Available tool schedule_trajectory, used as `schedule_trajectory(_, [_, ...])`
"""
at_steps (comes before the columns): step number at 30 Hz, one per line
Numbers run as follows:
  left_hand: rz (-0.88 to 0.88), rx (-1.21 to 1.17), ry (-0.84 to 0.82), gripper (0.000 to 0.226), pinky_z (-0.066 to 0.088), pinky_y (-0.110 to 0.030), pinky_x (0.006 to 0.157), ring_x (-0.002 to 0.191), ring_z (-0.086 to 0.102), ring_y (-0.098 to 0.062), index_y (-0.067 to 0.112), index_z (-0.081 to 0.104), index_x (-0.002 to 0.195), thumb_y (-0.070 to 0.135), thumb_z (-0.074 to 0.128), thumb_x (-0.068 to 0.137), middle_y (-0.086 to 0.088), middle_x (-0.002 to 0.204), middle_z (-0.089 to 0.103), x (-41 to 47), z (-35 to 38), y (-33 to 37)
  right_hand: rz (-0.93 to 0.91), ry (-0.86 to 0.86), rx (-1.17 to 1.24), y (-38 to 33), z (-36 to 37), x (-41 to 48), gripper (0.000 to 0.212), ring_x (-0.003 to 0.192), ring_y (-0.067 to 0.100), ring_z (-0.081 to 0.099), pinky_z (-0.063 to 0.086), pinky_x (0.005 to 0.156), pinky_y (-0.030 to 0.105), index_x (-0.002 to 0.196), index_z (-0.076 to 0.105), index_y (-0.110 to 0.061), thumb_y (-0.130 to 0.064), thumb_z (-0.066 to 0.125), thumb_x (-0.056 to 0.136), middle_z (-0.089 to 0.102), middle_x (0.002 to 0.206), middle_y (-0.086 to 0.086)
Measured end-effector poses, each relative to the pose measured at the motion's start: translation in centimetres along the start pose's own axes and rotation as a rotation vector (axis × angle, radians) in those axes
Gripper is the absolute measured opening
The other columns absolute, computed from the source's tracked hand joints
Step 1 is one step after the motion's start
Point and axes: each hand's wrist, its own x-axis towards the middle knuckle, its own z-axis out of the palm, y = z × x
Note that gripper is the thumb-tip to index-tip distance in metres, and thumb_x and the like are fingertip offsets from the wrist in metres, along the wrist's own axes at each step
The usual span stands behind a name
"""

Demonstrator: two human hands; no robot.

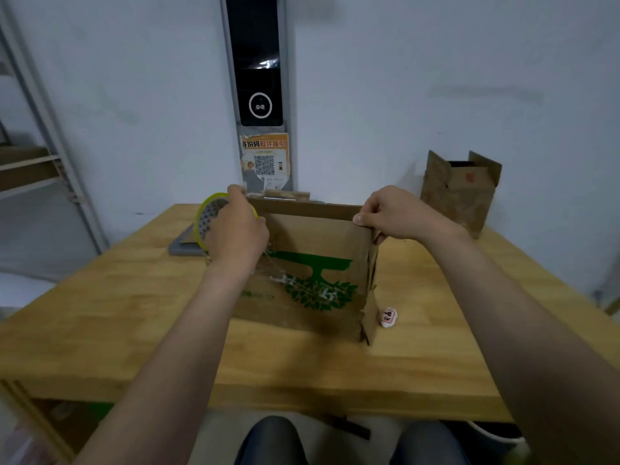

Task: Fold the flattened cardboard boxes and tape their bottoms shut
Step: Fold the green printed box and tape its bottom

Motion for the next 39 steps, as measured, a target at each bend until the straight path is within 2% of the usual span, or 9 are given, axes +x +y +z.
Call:
schedule_trajectory(12, [0.157, -0.091, 0.255, 0.052, 0.038, -0.036, 0.058, 0.081, 0.066, -0.035, 0.018, 0.039, 0.141, 0.022, 0.068, 0.098, -0.008, 0.092, 0.064, -0.8, 0.0, 4.2, 0.104, 0.173, -0.191, 9.6, -5.9, -2.5, 0.011, 0.096, 0.017, 0.063, 0.042, 0.066, 0.024, 0.089, 0.066, -0.026, -0.028, 0.065, 0.099, 0.065, 0.091, -0.008])
schedule_trajectory(16, [0.024, -0.068, 0.131, 0.049, 0.031, -0.035, 0.047, 0.063, 0.056, -0.028, 0.013, 0.040, 0.140, 0.022, 0.066, 0.099, -0.010, 0.080, 0.062, 1.0, -0.3, 1.6, 0.037, 0.118, -0.325, 6.6, -4.0, -1.5, 0.024, 0.099, 0.015, 0.057, 0.047, 0.091, 0.039, 0.110, 0.066, -0.033, -0.053, 0.061, 0.097, 0.065, 0.103, -0.010])
schedule_trajectory(19, [-0.040, -0.090, 0.021, 0.048, 0.047, -0.042, 0.061, 0.075, 0.060, -0.031, 0.011, 0.042, 0.138, 0.026, 0.066, 0.099, -0.010, 0.086, 0.064, 1.8, 0.5, -0.3, -0.056, 0.028, -0.385, 2.6, -1.3, -0.1, 0.036, 0.100, 0.015, 0.058, 0.048, 0.096, 0.043, 0.112, 0.069, -0.036, -0.064, 0.053, 0.096, 0.069, 0.105, -0.010])
schedule_trajectory(22, [-0.095, -0.199, -0.070, 0.045, 0.042, -0.035, 0.061, 0.079, 0.065, -0.018, 0.014, 0.046, 0.134, 0.036, 0.065, 0.099, -0.001, 0.093, 0.064, 2.8, 1.4, -1.5, -0.118, -0.056, -0.245, -1.1, 1.1, 1.8, 0.033, 0.088, 0.010, 0.064, 0.055, 0.082, 0.038, 0.108, 0.072, -0.030, -0.052, 0.048, 0.103, 0.072, 0.103, -0.008])
schedule_trajectory(25, [-0.141, -0.338, -0.136, 0.038, 0.038, -0.024, 0.051, 0.064, 0.057, 0.001, 0.021, 0.050, 0.125, 0.041, 0.067, 0.097, 0.013, 0.092, 0.052, 3.7, 2.4, -2.2, -0.135, -0.066, -0.228, -3.2, 2.3, 4.0, 0.023, 0.101, 0.017, 0.064, 0.053, 0.093, 0.043, 0.111, 0.073, -0.028, -0.030, 0.050, 0.106, 0.070, 0.117, -0.003])
schedule_trajectory(28, [-0.149, -0.422, -0.210, 0.030, 0.042, -0.026, 0.072, 0.090, 0.052, -0.004, 0.031, 0.051, 0.117, 0.041, 0.070, 0.095, 0.013, 0.107, 0.050, 4.7, 3.5, -2.6, -0.106, -0.084, -0.231, -3.4, 2.0, 5.8, 0.017, 0.107, 0.018, 0.063, 0.053, 0.095, 0.038, 0.113, 0.074, -0.025, -0.023, 0.067, 0.098, 0.069, 0.115, -0.004])
schedule_trajectory(31, [-0.211, -0.493, -0.290, 0.030, 0.037, -0.027, 0.069, 0.106, 0.044, -0.013, 0.035, 0.055, 0.115, 0.045, 0.072, 0.093, 0.011, 0.115, 0.050, 5.4, 4.3, -3.1, -0.083, -0.165, -0.195, -3.2, 1.0, 6.6, 0.037, 0.104, 0.012, 0.061, 0.048, 0.082, 0.023, 0.119, 0.071, -0.023, -0.039, 0.080, 0.086, 0.065, 0.111, -0.010])
schedule_trajectory(36, [-0.263, -0.597, -0.341, 0.038, 0.031, -0.023, 0.063, 0.109, 0.045, -0.011, 0.035, 0.061, 0.118, 0.055, 0.073, 0.089, 0.016, 0.120, 0.051, 5.7, 5.8, -3.7, -0.076, -0.295, -0.158, -2.4, 0.9, 7.0, 0.071, 0.119, 0.010, 0.054, 0.042, 0.110, 0.035, 0.145, 0.053, -0.028, -0.054, 0.077, 0.084, 0.058, 0.140, -0.009])
schedule_trajectory(39, [-0.311, -0.701, -0.374, 0.048, 0.036, -0.026, 0.068, 0.105, 0.056, -0.013, 0.034, 0.060, 0.115, 0.064, 0.075, 0.080, 0.018, 0.097, 0.071, 5.3, 6.1, -3.8, -0.067, -0.324, -0.139, -2.0, 1.4, 7.3, 0.084, 0.136, 0.014, 0.047, 0.036, 0.118, 0.042, 0.154, 0.040, -0.033, -0.060, 0.075, 0.082, 0.046, 0.154, -0.010])
